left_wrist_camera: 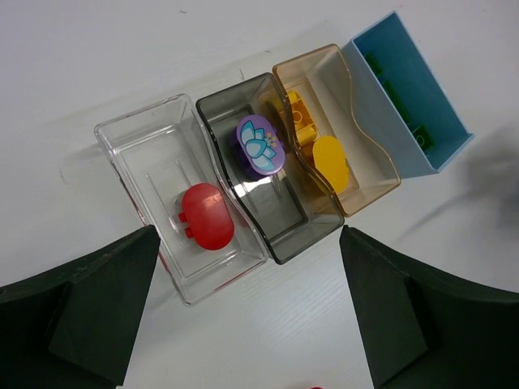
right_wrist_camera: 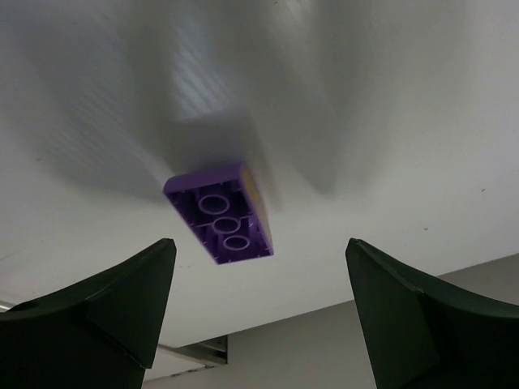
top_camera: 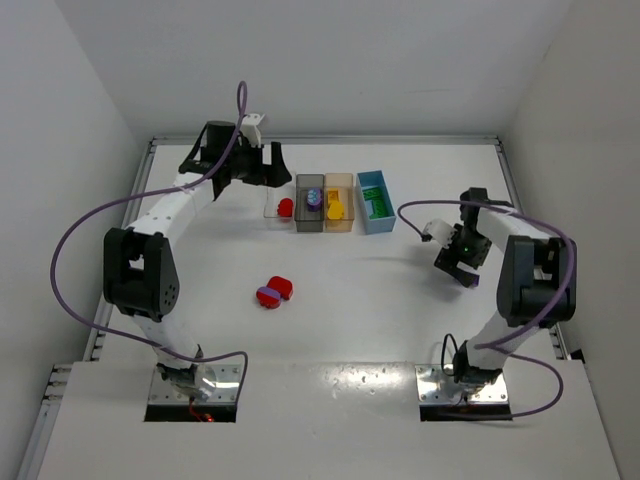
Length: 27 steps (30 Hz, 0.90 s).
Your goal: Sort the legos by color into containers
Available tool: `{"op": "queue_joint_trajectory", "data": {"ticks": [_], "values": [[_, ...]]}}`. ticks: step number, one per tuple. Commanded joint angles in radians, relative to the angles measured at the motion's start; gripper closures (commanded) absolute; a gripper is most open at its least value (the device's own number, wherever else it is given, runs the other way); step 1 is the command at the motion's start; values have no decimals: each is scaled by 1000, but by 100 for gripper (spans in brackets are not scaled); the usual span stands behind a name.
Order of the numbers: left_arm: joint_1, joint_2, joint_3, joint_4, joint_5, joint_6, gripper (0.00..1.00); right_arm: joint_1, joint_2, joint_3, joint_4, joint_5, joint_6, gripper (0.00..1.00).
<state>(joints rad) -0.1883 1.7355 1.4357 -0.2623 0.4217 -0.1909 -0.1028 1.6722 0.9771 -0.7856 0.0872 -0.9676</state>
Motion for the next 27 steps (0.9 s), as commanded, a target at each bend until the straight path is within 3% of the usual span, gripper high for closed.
{"op": "queue_joint_trajectory", "data": {"ticks": [1,9,17,19,21,27], "values": [[-5,-2,38,34,5,11,0,-14,63,58,25,13,-69,15],[-5,7,48,34,-14,21,0,-14,101,31,28,3,-88,23],[-5,16,57,34,-14,21,0,-5,130,28,39,13,-88,73],[-5,16,48,34,-14,21,0,5,106,49,-24,-12,-88,80],[6,-29,14,34,6,-11,0,15,83,132,-104,-107,-39,85],[26,-151,-155,72,-14,-33,0,116,72,527,-368,-481,160,87]]}}
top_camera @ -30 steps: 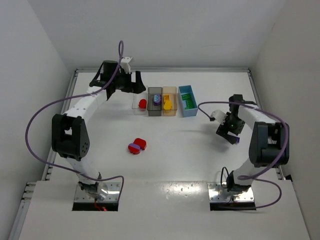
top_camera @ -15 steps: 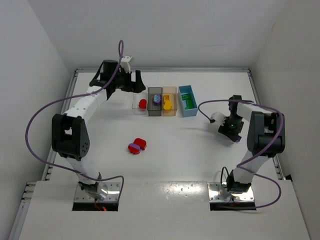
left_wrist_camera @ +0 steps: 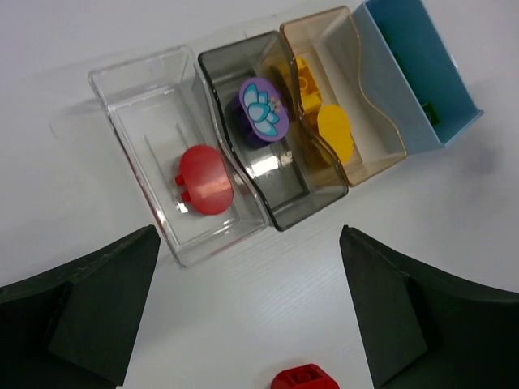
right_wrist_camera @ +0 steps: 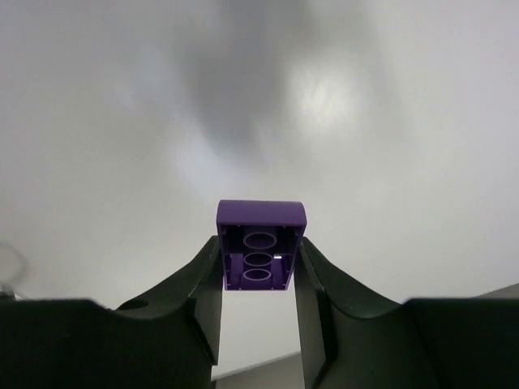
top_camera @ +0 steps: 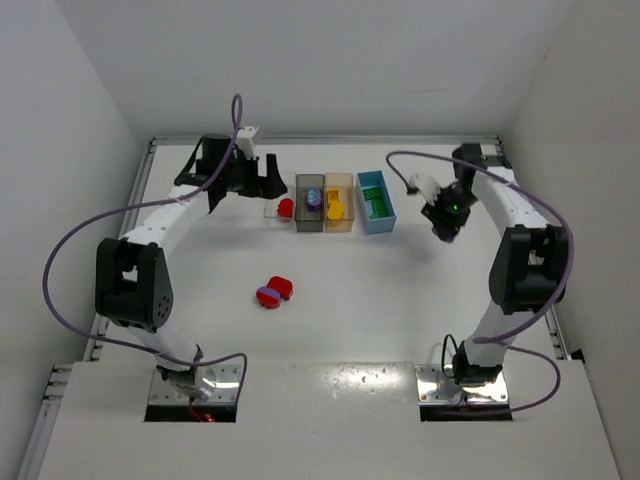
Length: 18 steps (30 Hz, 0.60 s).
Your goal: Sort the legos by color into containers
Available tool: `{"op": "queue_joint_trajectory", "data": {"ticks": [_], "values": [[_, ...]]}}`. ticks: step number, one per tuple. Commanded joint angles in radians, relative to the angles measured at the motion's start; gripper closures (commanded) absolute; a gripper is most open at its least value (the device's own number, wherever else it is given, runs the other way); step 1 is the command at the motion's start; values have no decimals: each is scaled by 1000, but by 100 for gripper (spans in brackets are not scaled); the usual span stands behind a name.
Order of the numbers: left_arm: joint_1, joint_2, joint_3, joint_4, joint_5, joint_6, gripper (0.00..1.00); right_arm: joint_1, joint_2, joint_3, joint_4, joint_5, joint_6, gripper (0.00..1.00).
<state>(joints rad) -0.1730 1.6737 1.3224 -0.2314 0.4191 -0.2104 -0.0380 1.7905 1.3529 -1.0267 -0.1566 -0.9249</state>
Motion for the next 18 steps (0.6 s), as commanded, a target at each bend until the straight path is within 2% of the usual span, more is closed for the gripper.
{"op": "queue_joint_trajectory", "data": {"ticks": [1,4,8,11,14,18], "values": [[10,-98,-51,41,-34,-14,0,90,-31,238,-137,-315,147,87],[10,-98,-51,30,-43,-14,0,162,51,389,-119,-427,289,87],[10,-72,-3,-17,-113,-34,0,329,168,526,23,-463,475,87],[23,-72,8,-35,-155,-44,0,392,282,639,108,-475,627,87],[62,-83,17,-45,-166,-44,0,429,372,718,163,-466,699,87],[82,-103,8,-54,-131,-34,0,454,452,785,185,-466,709,87]]}}
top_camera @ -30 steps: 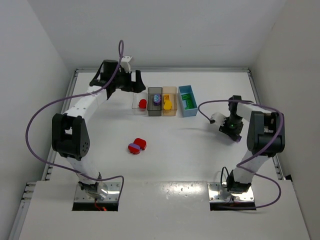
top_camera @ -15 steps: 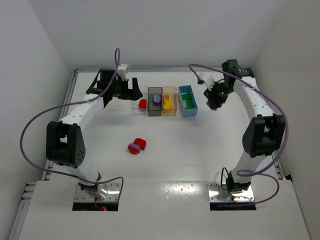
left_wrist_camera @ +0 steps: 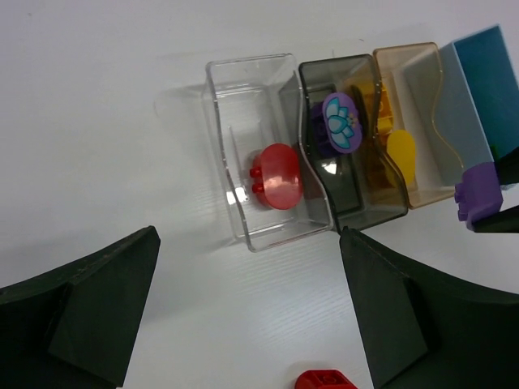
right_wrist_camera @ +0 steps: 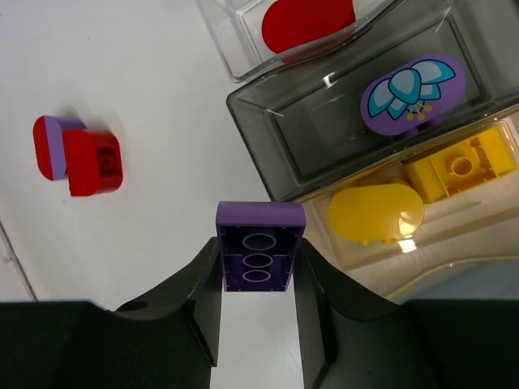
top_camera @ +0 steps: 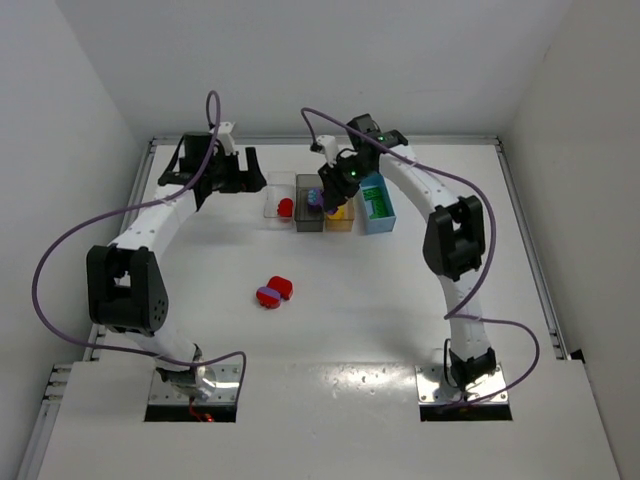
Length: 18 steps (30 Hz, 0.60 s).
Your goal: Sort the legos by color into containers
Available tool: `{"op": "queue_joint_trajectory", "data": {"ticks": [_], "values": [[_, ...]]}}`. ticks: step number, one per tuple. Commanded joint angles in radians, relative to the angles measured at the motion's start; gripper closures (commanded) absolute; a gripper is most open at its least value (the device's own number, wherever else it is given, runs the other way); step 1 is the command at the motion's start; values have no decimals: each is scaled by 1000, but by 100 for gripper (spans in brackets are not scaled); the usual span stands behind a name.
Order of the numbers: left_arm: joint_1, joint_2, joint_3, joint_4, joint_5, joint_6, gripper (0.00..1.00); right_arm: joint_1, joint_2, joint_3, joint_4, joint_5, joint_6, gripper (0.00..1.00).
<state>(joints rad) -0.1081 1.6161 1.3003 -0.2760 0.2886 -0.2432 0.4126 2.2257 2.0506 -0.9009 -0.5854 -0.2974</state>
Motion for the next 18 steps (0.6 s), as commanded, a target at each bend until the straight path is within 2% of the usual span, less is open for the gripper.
{"op": "queue_joint_trajectory", "data": {"ticks": [1,11,15,18], "values": [[18,-45,19,-9,9,-1,0,12,31,114,59,-47,81,87],[18,-35,-1,-9,18,21,0,75,152,192,109,-37,103,87],[18,-25,-1,-9,27,21,0,94,181,192,109,1,103,74],[18,-25,-1,-9,27,21,0,104,201,192,122,21,103,60]]}}
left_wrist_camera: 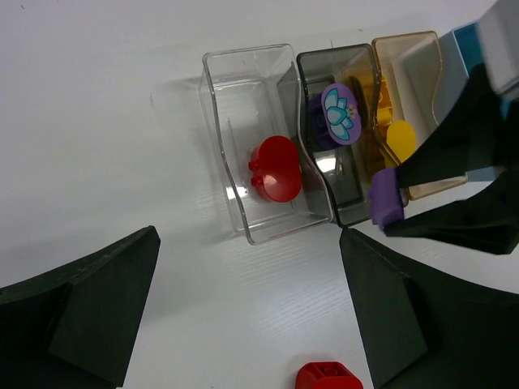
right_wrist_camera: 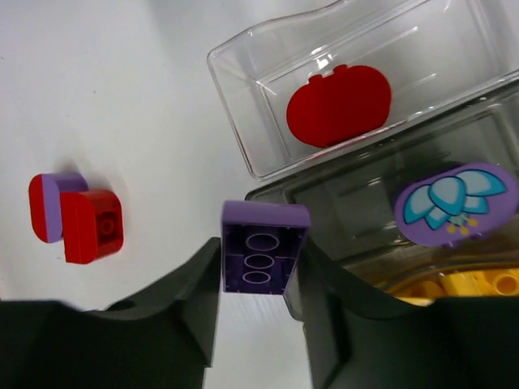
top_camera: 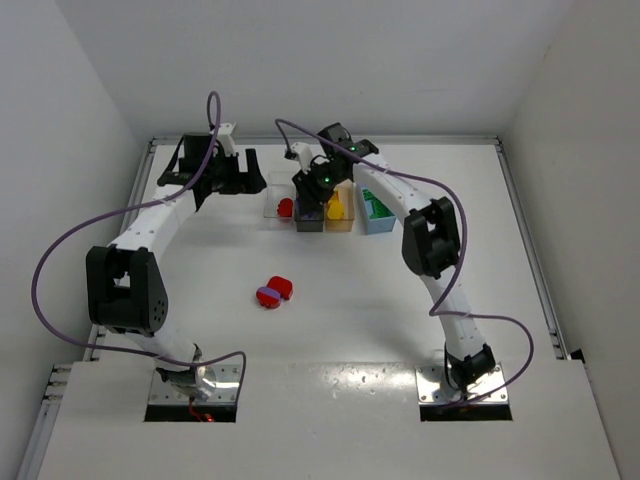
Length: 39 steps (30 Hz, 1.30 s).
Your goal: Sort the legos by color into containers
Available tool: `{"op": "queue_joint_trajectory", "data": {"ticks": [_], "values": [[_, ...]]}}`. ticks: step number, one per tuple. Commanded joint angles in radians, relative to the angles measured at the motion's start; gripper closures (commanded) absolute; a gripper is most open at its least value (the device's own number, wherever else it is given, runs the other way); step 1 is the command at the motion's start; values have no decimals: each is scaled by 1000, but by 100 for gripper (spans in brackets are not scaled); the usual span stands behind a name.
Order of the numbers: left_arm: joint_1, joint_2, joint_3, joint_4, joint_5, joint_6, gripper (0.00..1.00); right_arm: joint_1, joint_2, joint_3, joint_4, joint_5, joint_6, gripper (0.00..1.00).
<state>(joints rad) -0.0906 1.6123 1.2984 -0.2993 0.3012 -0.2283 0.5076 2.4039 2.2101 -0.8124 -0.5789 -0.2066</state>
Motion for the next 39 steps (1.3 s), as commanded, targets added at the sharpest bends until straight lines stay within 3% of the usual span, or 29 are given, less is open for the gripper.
{"op": "queue_joint_trajectory", "data": {"ticks": [1,6,9,12,23,25,28,32,35,39], "values": [[0,-12,-8,14,25,-3,0,9,23,33,45,31,12,55],[-9,-23,-45,23,35,-13,0,19,32,43,71,85,12,51],[-9,-44,-54,23,81,41,0,19,-3,43,71,106,12,43],[-60,-89,-99,-6,59,153,0,-1,-98,-36,71,131,12,43],[-155,-223,-218,-61,62,317,0,-96,-491,-361,87,252,-20,41],[-184,-252,-240,-133,62,400,0,-112,-593,-407,125,304,-30,28],[-219,-265,-270,-219,0,525,0,-162,-695,-539,166,304,-11,17],[-267,-265,-280,-310,-106,590,0,-211,-798,-642,141,294,19,17],[-305,-265,-280,-371,-131,590,0,-238,-865,-734,118,271,19,26],[-368,-278,-280,-426,-159,577,0,-273,-933,-825,98,280,-3,27]]}}
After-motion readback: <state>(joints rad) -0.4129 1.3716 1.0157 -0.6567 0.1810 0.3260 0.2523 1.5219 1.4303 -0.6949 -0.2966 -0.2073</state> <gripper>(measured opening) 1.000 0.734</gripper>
